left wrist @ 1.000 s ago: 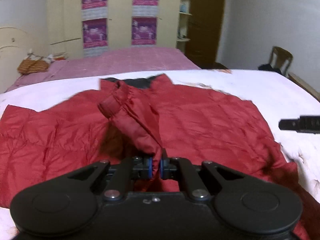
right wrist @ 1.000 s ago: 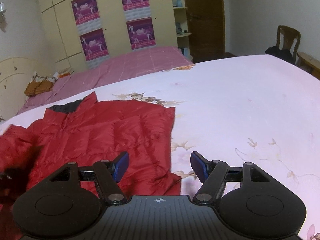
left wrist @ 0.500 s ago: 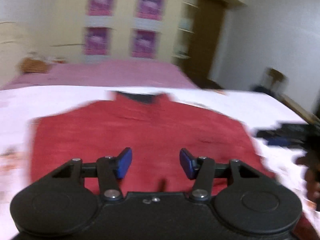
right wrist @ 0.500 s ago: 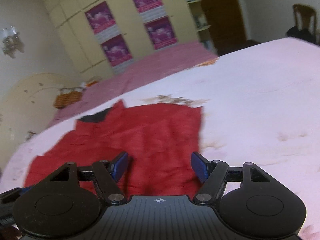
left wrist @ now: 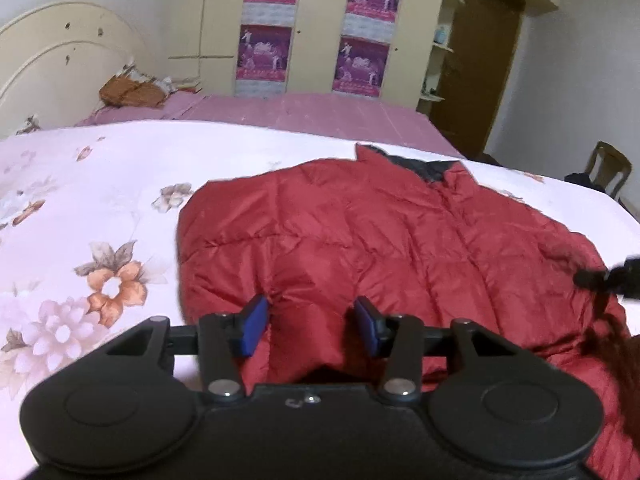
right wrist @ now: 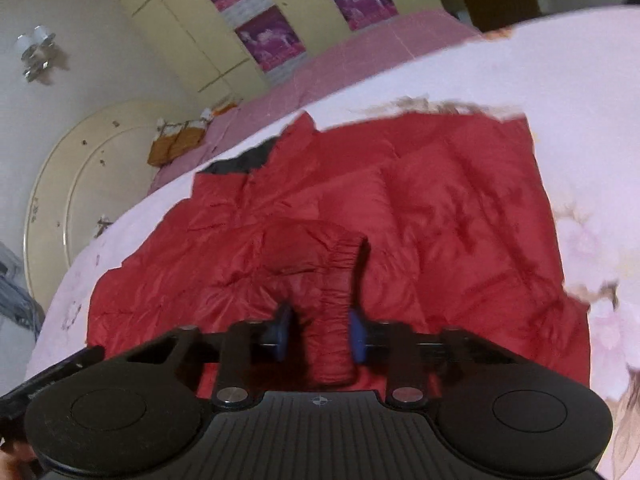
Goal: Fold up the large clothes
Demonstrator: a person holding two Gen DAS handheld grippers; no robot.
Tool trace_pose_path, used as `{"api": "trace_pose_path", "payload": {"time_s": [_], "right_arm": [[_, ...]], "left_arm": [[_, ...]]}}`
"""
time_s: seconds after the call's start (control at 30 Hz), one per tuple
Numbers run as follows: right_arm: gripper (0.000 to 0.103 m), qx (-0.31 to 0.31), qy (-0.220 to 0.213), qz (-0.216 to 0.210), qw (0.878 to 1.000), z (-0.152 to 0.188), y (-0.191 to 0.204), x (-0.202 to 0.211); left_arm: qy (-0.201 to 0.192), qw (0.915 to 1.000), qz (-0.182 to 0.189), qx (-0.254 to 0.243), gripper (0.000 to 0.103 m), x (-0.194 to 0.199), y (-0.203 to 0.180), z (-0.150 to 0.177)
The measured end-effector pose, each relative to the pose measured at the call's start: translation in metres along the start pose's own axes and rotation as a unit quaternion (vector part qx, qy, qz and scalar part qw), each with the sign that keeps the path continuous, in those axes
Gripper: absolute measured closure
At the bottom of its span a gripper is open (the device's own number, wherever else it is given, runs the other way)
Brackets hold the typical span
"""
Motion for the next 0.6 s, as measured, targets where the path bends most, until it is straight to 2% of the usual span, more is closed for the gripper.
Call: {"api": "trace_pose_path", "payload": {"time_s": [0.1,0.17,0.37,0.5,0.6], "right_arm": [[0.086,0.064,-0.046,0.021,0.997,-0.013,0.017,0.035],[0.086,0.099,-0.054,0.041,0.993,-0.012,0.020,0.048],[0.087,0.105,0.015,0.113,0.988,0.020,-0.017,0.015],[0.086,0.124,0.018,0.130,0.984,0.035,-0.018,0.011],[0.084,0.119,0.018,0.131,0.984,0.033,-0.016,0.016]], "left_arm": [[-0.010,0.9997,-0.001,-0.022,0.060,0.000,-0.007,-0.001],[0.000,0.9994,0.002,-0.033,0.060,-0.005,-0.010,0.001],[0.023,0.9982,0.001,-0.055,0.058,-0.020,-0.015,0.011],[0.025,0.9979,-0.004,-0.059,0.057,-0.024,-0.015,0.014],[0.024,0.9985,-0.007,-0.049,0.057,-0.016,-0.011,0.009]]}}
Point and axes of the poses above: each gripper's, at about its wrist camera, not at the fingertips, and x roughly against the way its jaws point, y to its left, z to its underside, the point moved 4 cm from there along -x, roughly the way its jaws point, and after that the axes turned 6 degrees about -z, right-handed, at the moved point
